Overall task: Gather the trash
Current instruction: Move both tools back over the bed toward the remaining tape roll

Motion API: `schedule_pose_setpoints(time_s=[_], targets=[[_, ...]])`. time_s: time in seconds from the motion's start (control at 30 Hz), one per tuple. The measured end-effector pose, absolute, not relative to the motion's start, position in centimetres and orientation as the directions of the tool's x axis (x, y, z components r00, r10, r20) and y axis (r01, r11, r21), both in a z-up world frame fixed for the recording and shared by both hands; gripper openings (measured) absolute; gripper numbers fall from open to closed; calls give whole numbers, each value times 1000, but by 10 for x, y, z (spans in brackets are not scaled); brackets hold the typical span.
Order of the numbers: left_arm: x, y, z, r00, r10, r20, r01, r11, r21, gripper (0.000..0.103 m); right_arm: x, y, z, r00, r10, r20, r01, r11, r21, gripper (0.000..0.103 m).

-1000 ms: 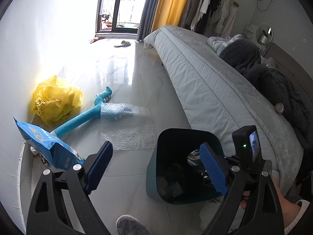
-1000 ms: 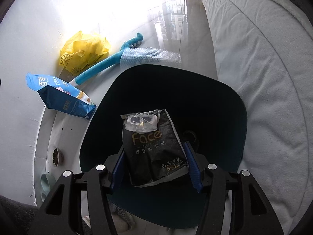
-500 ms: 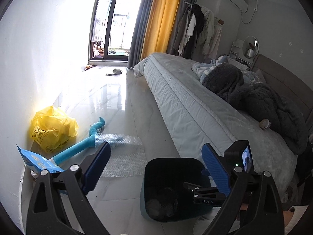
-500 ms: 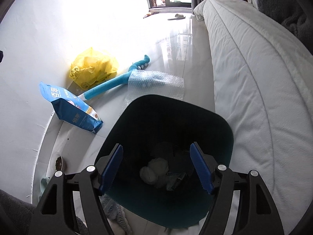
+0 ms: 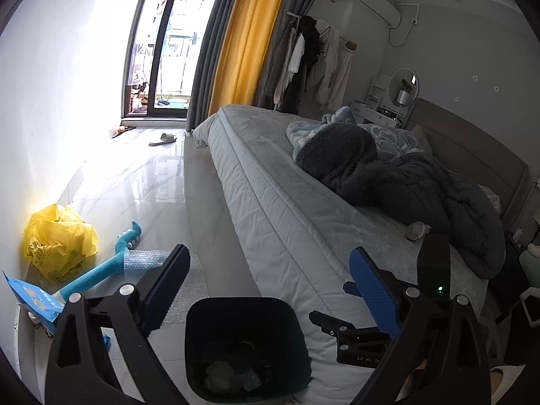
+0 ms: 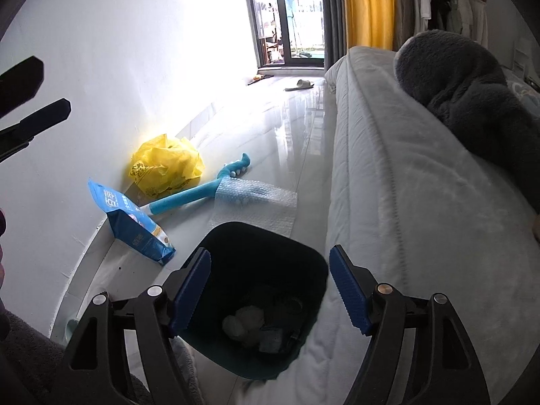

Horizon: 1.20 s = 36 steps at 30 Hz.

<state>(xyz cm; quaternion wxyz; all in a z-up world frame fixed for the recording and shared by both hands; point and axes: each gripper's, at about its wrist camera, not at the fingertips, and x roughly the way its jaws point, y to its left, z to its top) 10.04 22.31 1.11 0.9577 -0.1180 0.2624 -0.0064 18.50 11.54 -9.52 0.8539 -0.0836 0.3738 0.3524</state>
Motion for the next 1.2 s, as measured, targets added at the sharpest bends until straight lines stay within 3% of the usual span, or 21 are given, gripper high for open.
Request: schedule_pose_setpoints(time_s=[0.33, 0.63, 1.2], targets=[[132, 168, 18, 861, -143, -489, 28, 971, -236, 97, 211, 28, -76, 579, 472, -665, -556, 825, 101, 79], [162, 116, 18, 851, -168, -498, 109, 983, -147, 97, 240, -55, -69, 661, 375, -650, -419, 903, 95, 81], [232, 31, -14, 771, -361, -524, 307, 932, -191, 96, 274, -168, -78, 696, 293, -656, -278, 952, 131, 81]])
